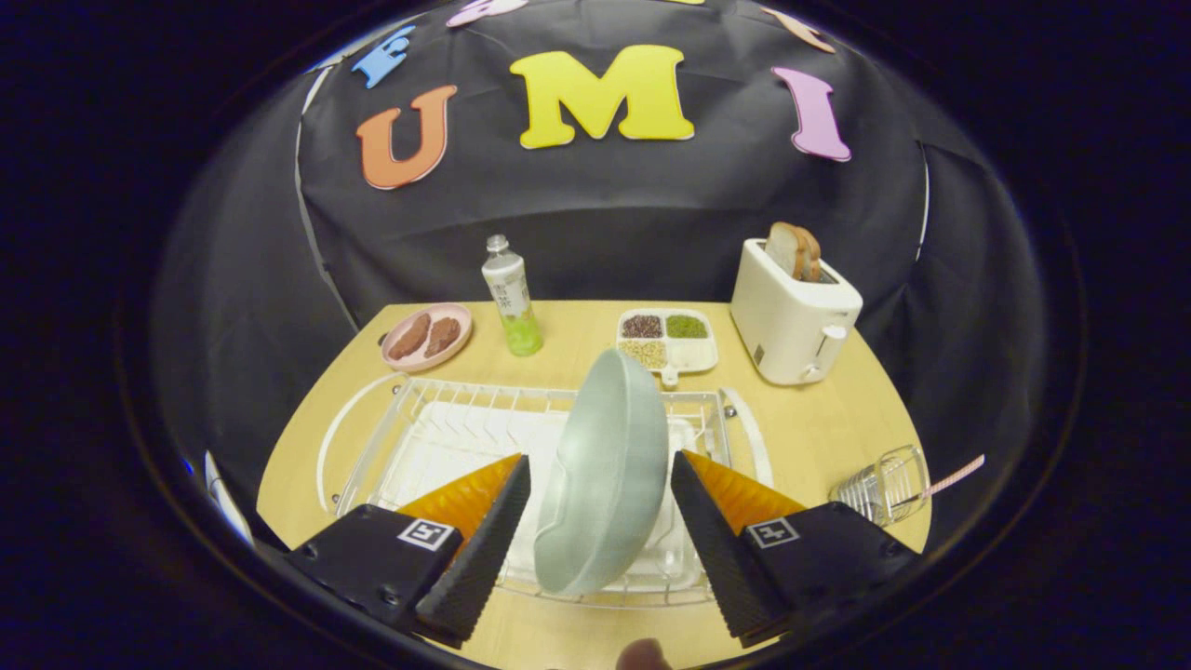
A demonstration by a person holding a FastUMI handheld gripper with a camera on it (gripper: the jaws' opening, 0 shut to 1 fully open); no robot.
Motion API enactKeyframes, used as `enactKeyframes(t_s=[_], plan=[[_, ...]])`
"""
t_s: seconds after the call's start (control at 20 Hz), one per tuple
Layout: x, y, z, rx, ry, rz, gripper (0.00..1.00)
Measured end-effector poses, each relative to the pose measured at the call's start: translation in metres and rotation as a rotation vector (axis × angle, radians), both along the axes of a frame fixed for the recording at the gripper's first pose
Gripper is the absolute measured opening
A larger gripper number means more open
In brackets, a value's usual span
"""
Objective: Take the plate from the dish rack, then take the spoon from the basket and place it into the plate.
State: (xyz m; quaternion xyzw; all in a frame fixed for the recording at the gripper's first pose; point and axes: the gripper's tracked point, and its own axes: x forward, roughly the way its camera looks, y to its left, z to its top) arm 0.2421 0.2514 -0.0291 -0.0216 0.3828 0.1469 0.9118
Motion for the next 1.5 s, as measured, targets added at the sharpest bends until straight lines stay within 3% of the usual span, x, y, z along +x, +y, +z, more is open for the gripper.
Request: enactKeyframes(t_s=[0.35,0.4,0.5,0.8,1.15,1.3,1.5], plan=[[0.002,0.010,-0.030,-0.015,0.112,-0.073,0.76],[0.003,0.009,-0.033,-0.019,0.118,-0.087,0.62],[0.004,0.009,-0.035,-0.042,0.116,-0.110,0.46],[0.002,0.004,-0.029,-0.180,0.084,-0.210,0.38],[0.009,0.007,0.003,-0.334,-0.044,-0.239,0.35],[0.005,0.007,0.017,-0.327,-0.098,-0.251,0.35],[-0.019,0.008,0.030,-0.234,-0.102,-0.203,0.35]])
